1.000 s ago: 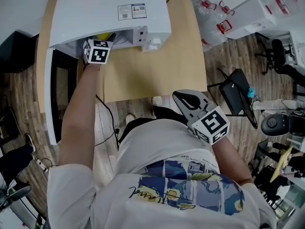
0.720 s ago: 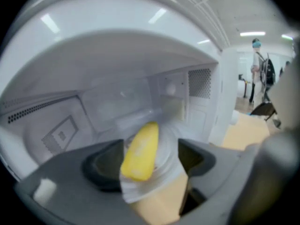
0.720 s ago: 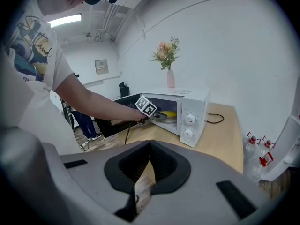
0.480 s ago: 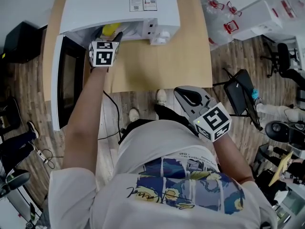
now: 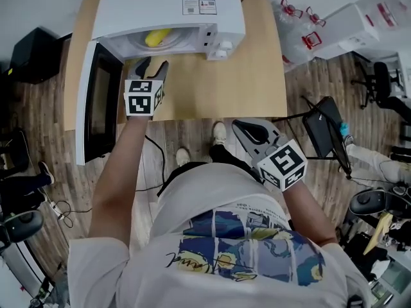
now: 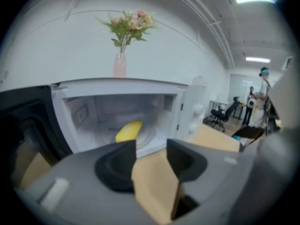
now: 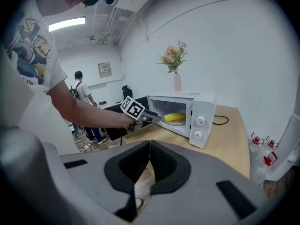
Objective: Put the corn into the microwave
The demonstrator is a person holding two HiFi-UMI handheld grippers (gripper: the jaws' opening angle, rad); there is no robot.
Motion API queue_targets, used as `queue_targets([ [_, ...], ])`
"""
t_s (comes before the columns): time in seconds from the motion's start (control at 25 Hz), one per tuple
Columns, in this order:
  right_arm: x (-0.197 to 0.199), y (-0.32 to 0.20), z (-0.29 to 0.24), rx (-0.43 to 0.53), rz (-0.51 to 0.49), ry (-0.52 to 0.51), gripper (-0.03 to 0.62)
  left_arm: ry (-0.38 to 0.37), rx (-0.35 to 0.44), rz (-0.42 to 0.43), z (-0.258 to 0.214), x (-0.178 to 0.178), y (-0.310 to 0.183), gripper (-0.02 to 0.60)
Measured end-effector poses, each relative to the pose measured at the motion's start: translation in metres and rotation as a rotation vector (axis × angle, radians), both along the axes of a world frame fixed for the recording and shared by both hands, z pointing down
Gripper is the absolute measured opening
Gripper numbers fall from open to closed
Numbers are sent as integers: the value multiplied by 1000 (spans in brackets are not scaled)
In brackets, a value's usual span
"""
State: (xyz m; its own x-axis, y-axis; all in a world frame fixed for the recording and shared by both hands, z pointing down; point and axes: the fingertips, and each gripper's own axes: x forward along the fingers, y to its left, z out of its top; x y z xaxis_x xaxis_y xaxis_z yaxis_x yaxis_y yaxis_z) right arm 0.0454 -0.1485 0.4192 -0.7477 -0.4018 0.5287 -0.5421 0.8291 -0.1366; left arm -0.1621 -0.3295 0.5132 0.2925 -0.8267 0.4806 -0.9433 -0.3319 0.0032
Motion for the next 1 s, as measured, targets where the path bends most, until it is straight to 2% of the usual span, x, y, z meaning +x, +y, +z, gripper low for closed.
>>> queue_targets([
  [0.2, -6, 10, -4, 11, 2, -17, 11, 91, -21, 38, -13, 11, 49, 110],
  [0.44, -16, 22, -2, 21, 7, -33, 11, 171, -61, 89, -28, 20, 107, 16],
  [0.56, -22, 26, -1, 18, 19, -49, 11, 243, -81, 139, -39, 26, 137, 9],
  [0.76, -32, 37, 1, 18, 43, -69, 9, 317, -108, 221, -57, 31, 192, 8],
  [1.0, -40, 58, 6, 21, 56, -65, 9, 322, -120, 311, -64, 35, 243, 8],
])
